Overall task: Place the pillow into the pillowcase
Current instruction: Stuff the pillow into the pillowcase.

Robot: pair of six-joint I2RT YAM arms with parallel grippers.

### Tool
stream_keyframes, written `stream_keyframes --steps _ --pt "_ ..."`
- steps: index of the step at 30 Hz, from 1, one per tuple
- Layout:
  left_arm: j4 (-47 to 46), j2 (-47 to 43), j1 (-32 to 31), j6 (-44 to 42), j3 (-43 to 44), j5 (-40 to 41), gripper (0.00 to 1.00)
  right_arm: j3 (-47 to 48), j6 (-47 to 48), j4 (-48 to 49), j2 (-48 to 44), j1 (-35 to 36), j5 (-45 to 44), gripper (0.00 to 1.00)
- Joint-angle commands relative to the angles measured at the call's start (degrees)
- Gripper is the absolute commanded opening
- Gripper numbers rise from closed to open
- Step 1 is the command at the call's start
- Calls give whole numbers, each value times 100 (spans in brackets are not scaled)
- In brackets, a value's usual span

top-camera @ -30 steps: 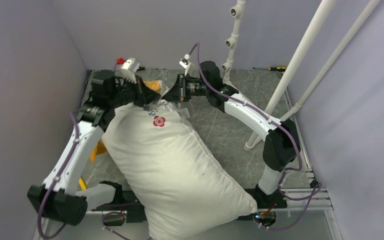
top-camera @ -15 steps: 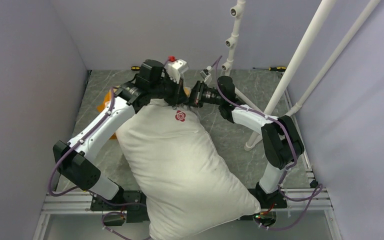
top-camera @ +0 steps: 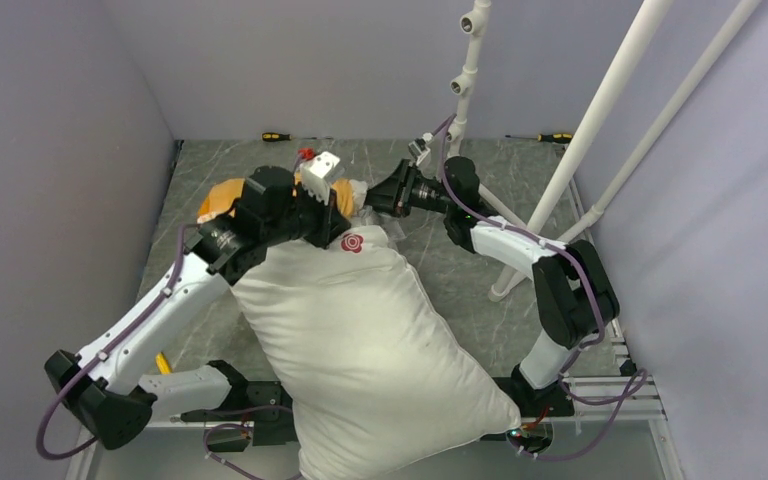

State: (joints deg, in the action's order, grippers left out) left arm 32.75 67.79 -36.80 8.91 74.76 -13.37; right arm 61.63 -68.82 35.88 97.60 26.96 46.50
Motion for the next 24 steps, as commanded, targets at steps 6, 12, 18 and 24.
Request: stream_keyframes --steps 6,12,18,24 --pt "-703 -56 -242 1166 -1170 90 0 95 2647 -3924 -1762 -107 -2097 93" --pt "-542 403 -105 1032 -552 296 0 690 3547 -5657 -2726 328 -2476 99" --pt "-389 607 445 1097 133 -194 47 251 2898 -4979 -3194 1616 -2051 77" --pt "679 423 1318 1170 944 159 98 -754 1812 -3267 -2902 2526 -2113 62"
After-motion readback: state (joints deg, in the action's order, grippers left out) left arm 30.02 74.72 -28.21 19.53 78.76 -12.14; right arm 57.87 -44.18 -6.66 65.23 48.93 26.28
